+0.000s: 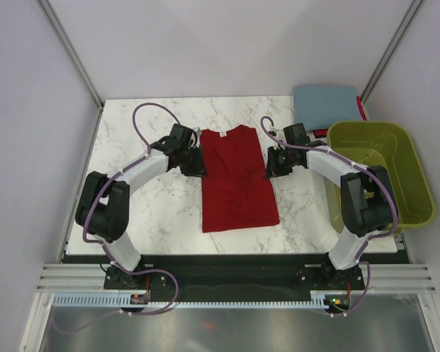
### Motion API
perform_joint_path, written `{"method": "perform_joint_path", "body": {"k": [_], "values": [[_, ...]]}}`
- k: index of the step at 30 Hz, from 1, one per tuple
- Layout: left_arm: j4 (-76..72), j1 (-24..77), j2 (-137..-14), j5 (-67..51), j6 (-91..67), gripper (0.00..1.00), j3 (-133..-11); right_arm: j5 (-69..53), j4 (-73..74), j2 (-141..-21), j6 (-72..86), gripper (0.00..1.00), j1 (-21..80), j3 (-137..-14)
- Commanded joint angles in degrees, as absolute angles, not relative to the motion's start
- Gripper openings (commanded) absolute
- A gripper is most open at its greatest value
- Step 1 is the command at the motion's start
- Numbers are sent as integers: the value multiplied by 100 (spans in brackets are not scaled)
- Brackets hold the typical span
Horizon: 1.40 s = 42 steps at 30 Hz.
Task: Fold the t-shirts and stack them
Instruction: Fold the tshirt
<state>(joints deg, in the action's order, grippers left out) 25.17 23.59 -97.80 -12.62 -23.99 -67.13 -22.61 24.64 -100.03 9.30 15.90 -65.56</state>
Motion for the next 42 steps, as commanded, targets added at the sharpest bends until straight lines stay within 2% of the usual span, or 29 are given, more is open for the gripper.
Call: {"method": "perform_joint_path", "body": {"k": [1, 4, 8, 14, 17, 20, 24, 32, 34, 35, 37, 38, 40, 42], "values": [[2408, 2364, -9887, -1433, -2110, 31, -6706, -2250, 2294, -9984, 923, 21, 1582, -6469], [2347, 2364, -10054, -1248, -1943, 33, -6662, -2197, 2294, -9967, 932, 30, 1582, -6460], [2224, 2373, -10327, -1292, -1802, 33, -6724, -2215, 2311, -10002, 932, 36, 1573, -6548], [2083, 2373, -10599, -1301, -1828, 39, -6759, -2171, 2382, -10098, 835, 35, 1573, -6609], [2083, 2373, -10670, -1301, -1793, 39, -6794, -2180, 2382, -10151, 809, 30, 1573, -6609], [2092, 2364, -10661, -1266, -1767, 33, -6829, -2162, 2391, -10221, 791, 31, 1573, -6671], [2083, 2373, -10591, -1274, -1758, 5, -6838, -2153, 2382, -10301, 817, 39, 1573, -6776], [2092, 2364, -10459, -1389, -1837, 2, -6794, -1872, 2364, -10423, 817, 42, 1565, -7013], [2083, 2373, -10415, -1397, -1889, 2, -6785, -1916, 2355, -10433, 809, 38, 1582, -7031], [2083, 2364, -10389, -1415, -1907, 2, -6768, -1925, 2347, -10424, 809, 28, 1565, -7014], [2083, 2364, -10301, -1406, -1960, 2, -6759, -1925, 2338, -10389, 791, 17, 1573, -6979], [2083, 2364, -10275, -1398, -1969, 2, -6741, -1907, 2320, -10319, 774, 8, 1573, -6952], [2092, 2364, -10135, -1371, -2030, 2, -6715, -1916, 2303, -10248, 765, 2, 1573, -6873], [2083, 2364, -10020, -1354, -2092, 2, -6680, -1890, 2276, -10108, 765, 0, 1573, -6803]]}}
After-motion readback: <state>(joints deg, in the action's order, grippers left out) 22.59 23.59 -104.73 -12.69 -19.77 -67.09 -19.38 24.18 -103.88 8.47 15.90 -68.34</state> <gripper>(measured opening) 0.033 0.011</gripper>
